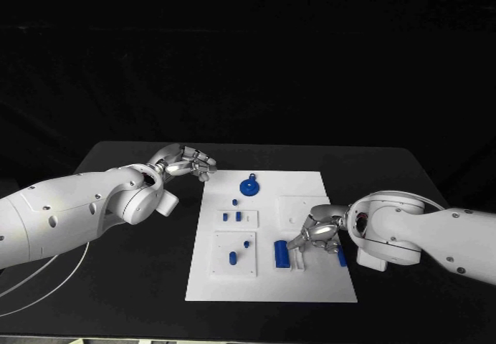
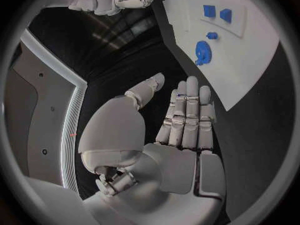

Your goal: Assemble the parts on the task board

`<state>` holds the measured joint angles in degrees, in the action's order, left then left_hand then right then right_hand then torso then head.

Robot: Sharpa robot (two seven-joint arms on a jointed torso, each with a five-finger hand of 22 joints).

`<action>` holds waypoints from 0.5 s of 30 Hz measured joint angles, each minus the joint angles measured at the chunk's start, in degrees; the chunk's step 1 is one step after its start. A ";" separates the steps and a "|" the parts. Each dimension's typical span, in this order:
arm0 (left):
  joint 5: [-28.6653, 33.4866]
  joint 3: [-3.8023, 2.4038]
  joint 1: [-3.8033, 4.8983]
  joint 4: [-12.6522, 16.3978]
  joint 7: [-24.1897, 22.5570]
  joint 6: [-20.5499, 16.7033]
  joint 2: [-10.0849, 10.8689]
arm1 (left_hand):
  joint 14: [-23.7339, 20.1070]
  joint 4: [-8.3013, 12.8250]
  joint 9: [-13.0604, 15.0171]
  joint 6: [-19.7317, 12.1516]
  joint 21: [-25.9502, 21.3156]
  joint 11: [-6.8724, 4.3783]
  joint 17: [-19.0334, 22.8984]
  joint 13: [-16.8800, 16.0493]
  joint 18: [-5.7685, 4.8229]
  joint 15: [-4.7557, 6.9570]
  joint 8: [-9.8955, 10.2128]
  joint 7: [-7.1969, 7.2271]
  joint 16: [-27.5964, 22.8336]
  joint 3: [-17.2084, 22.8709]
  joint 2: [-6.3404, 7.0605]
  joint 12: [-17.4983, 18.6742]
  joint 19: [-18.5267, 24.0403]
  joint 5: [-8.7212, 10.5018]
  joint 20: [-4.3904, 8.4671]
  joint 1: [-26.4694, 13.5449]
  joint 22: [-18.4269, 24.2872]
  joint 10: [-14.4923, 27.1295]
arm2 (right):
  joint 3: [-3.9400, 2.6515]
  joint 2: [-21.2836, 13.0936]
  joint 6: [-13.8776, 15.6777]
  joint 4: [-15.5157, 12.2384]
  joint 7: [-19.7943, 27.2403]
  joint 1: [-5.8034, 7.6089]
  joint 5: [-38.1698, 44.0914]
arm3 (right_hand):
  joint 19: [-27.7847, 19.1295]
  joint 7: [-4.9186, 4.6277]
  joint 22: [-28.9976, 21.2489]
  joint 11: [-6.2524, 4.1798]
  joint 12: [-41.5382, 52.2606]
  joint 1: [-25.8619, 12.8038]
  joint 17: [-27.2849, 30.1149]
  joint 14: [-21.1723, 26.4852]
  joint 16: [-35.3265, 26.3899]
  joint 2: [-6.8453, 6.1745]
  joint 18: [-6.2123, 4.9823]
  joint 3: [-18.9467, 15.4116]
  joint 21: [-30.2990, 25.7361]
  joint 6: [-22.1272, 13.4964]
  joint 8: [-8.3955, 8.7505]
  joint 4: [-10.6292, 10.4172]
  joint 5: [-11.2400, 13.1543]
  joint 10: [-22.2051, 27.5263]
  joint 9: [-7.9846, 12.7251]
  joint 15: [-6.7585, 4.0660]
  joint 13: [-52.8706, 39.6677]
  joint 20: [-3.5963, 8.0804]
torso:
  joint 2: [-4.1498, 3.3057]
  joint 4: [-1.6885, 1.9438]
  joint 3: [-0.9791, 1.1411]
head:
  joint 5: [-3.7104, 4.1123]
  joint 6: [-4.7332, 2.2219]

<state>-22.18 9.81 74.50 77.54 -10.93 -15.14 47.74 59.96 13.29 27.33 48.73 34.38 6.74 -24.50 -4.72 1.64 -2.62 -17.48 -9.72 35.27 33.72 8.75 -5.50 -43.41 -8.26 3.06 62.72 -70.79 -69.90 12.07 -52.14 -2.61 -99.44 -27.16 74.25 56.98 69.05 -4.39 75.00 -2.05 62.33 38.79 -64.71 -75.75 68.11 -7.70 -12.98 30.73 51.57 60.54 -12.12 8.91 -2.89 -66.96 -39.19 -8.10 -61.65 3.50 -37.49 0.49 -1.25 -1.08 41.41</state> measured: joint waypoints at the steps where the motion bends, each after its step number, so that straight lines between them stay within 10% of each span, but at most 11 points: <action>1: 0.00 0.00 0.00 -0.01 0.00 0.00 -0.01 | 0.00 0.00 0.00 0.00 0.00 0.00 0.00 0.00 0.00 0.00 0.00 0.00 0.00 0.00 0.00 0.00 0.00 0.00 0.00 0.00 0.00 0.00 | -0.26 -0.28 0.10 0.06 0.29 0.25 -0.16 | 0.00 0.00 0.00 0.00 0.00 0.00 0.00 0.00 0.00 0.00 0.00 0.00 0.00 0.00 0.05 0.00 0.00 0.00 0.00 0.00 0.00 0.00 | 0.01 -0.02 0.01 | 0.05 -0.06; 9: 0.01 0.00 0.00 -0.25 0.00 0.00 -0.39 | 0.00 -0.13 0.00 0.00 0.00 0.00 -0.07 -0.05 -0.01 0.00 0.00 0.00 0.00 -0.13 0.00 0.00 0.00 0.00 0.00 0.00 -0.03 0.00 | -2.09 -1.33 -3.31 4.62 2.48 2.93 -3.17 | 0.00 -0.22 -0.15 0.01 -0.01 1.10 0.20 0.00 0.00 -0.40 -0.01 0.43 -0.33 -0.43 0.54 0.41 -0.08 0.00 0.21 0.01 -0.07 -0.02 | 0.05 -0.09 0.05 | 1.08 -0.54; 15: 0.03 0.00 0.00 -0.27 0.00 0.00 -0.46 | 0.00 -0.13 0.00 0.00 0.00 0.00 -0.11 -0.05 -0.01 0.00 0.00 0.00 0.00 -0.13 0.00 0.00 0.00 0.00 0.00 0.00 -0.05 0.00 | -2.17 -2.30 -8.10 7.37 2.95 3.33 -3.35 | 0.00 -0.13 -0.22 0.21 -0.23 2.47 0.29 -0.01 0.00 0.36 -0.03 1.05 -0.33 -0.53 0.54 1.04 -0.89 0.21 0.27 0.01 -0.07 -0.03 | -0.01 -0.03 0.05 | 2.98 -0.77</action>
<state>-22.15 9.81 74.50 77.27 -10.93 -15.14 47.29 59.95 13.16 27.33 48.73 34.38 6.74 -24.61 -4.76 1.63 -2.62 -17.48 -9.72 35.27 33.59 8.75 -5.49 -43.41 -8.26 3.06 62.73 -70.84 -69.90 9.90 -54.44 -10.71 -92.08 -24.21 77.58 53.64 69.05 -4.52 74.79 -1.84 62.10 41.26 -64.42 -75.75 68.11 -7.33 -13.00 31.78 51.24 60.01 -11.58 9.94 -3.77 -66.75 -38.93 -8.09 -61.72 3.47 -37.50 0.47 -1.20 1.91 40.63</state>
